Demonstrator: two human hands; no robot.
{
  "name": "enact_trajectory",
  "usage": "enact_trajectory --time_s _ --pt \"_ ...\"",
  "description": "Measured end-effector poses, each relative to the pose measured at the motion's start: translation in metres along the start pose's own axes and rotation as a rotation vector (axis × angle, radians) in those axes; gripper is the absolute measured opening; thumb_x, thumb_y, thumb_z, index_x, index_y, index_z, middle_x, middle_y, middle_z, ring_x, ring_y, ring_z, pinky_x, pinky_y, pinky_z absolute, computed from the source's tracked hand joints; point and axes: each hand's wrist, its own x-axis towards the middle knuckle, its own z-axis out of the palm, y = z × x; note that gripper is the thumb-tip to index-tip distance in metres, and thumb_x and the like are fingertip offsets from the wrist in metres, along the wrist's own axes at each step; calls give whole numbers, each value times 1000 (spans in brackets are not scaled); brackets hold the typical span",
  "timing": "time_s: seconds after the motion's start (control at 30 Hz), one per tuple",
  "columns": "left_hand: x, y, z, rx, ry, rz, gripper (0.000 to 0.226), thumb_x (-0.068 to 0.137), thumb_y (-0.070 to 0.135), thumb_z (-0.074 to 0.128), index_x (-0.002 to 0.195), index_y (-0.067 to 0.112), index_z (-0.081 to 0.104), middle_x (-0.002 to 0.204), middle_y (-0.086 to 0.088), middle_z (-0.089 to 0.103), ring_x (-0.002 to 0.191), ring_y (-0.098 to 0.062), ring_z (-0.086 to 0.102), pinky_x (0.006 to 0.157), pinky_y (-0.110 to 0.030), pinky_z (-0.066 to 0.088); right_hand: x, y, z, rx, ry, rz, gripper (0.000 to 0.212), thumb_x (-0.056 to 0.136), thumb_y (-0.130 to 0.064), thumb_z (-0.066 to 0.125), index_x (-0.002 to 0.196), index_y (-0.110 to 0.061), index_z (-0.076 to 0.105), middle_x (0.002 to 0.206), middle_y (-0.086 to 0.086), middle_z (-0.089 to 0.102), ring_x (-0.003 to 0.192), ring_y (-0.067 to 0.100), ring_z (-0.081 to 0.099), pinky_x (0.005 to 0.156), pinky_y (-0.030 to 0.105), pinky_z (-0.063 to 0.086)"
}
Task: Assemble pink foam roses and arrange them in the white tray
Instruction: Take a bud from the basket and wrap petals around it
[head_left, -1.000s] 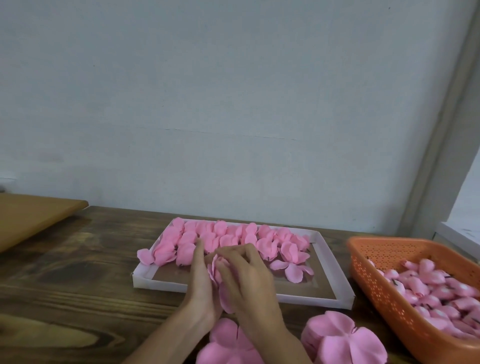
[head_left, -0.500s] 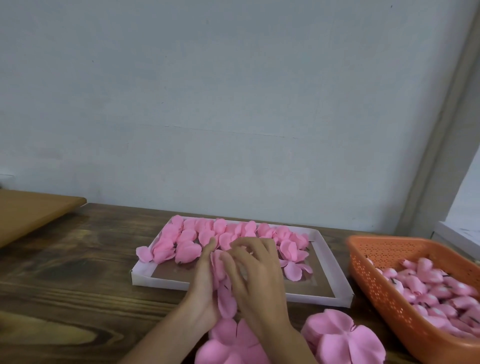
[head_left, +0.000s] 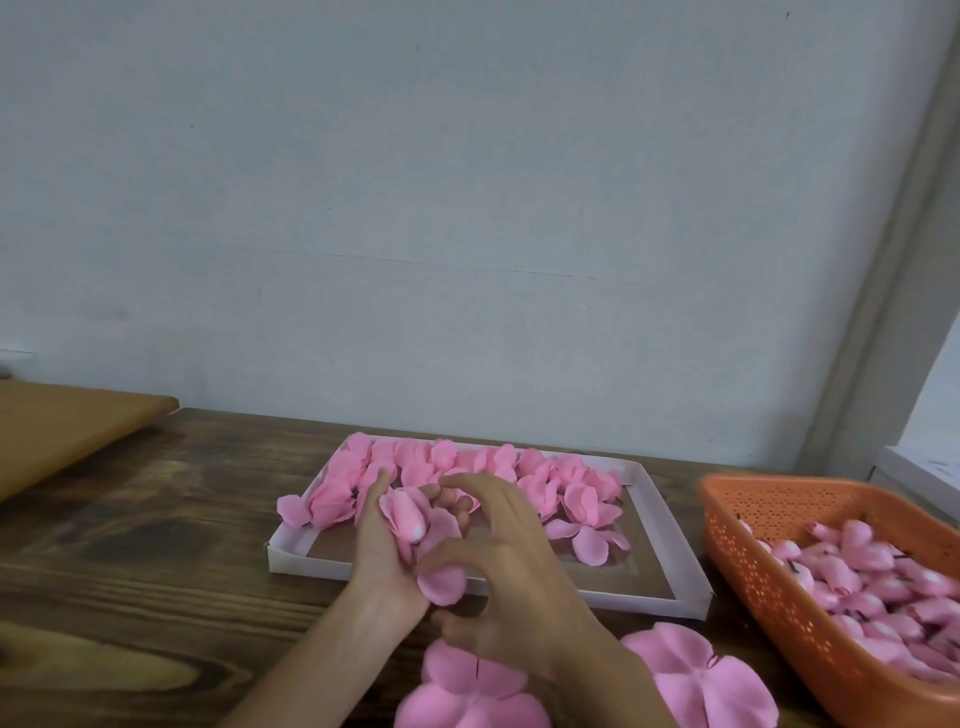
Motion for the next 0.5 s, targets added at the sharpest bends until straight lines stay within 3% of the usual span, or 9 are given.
enact_trajectory --time_s 0.1,0.23,0.33,0.4,0.5 --pt "-1 0 0 -70 -20 -54 63 99 55 56 68 5 79 75 -14 75 63 -29 77 61 -39 62 3 0 -2 0 54 -13 22 75 -18 78 93 -31 81 141 0 53 134 20 47 101 39 42" --pt "-7 0 7 10 -23 -60 59 94 56 58 74 3 74 65 -18 71 49 -29 72 41 -36 57 5 -2 -4 2 83 -13 16 82 -20 79 88 -35 82 141 -2 54 135 18 45 101 37 43" --pt "-13 0 10 26 -33 -77 57 95 60 57 92 4 70 80 -19 72 63 -32 73 46 -38 61 4 -3 -1 6 103 10 8 85 -30 78 90 -34 81 135 -6 54 130 15 46 97 38 46" --pt "-17 -3 12 49 -41 -67 53 96 59 57 91 8 71 77 -12 71 69 -27 69 47 -33 60 3 -4 2 46 139 68 11 86 -40 73 93 -35 80 130 -13 51 126 12 45 96 38 48" --pt "-23 -9 15 2 -145 -123 61 88 60 64 76 2 80 75 -17 72 67 -27 75 52 -32 61 2 -2 7 97 207 158 20 84 -50 70 92 -35 79 126 -17 46 123 9 44 95 36 48"
